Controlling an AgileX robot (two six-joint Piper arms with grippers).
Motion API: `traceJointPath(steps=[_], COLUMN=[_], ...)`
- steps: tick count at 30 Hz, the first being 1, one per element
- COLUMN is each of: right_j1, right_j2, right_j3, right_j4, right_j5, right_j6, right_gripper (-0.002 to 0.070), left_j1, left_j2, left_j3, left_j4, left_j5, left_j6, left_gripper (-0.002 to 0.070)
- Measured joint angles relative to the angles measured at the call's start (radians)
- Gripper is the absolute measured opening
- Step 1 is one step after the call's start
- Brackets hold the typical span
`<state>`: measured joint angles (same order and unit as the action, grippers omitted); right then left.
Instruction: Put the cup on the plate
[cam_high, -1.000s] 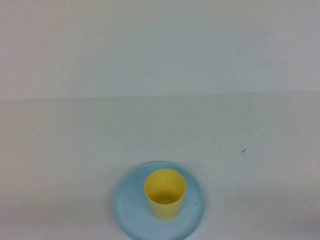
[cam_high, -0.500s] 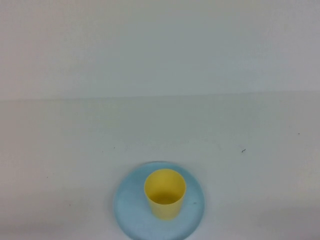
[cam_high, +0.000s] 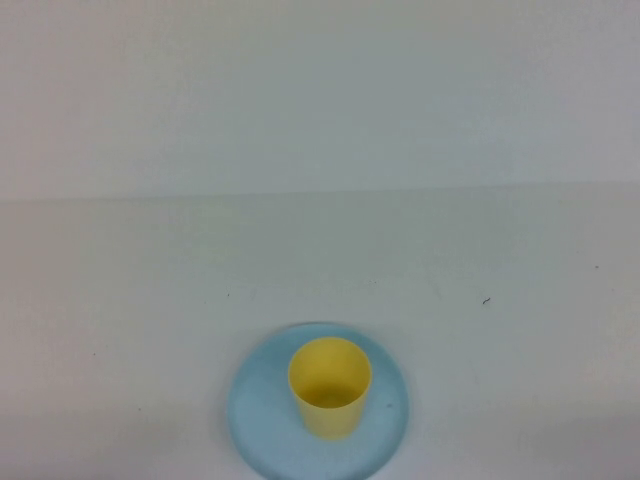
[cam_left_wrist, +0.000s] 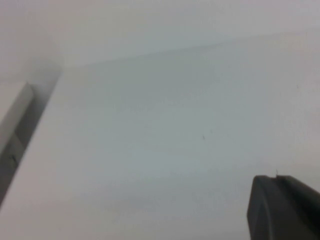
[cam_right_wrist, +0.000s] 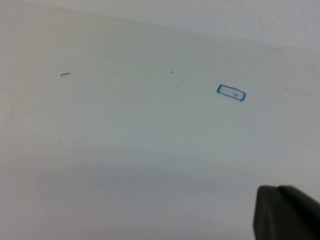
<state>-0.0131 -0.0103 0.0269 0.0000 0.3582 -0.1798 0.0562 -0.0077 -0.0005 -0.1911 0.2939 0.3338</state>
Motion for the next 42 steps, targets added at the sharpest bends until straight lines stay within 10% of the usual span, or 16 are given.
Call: traceJointPath(steps=[42], right_j1=[0.0], right_j2=[0.0], right_j3=[0.0], right_j4=[0.0], right_j5=[0.0], right_j6=[-0.006], right_gripper=[0.0001], left_j1=[0.0], left_j2=[0.0], left_j3=[0.002], left_j4=[0.191], left_j5=[0.052], left_j6=[-0.196], left_gripper=[0.0001])
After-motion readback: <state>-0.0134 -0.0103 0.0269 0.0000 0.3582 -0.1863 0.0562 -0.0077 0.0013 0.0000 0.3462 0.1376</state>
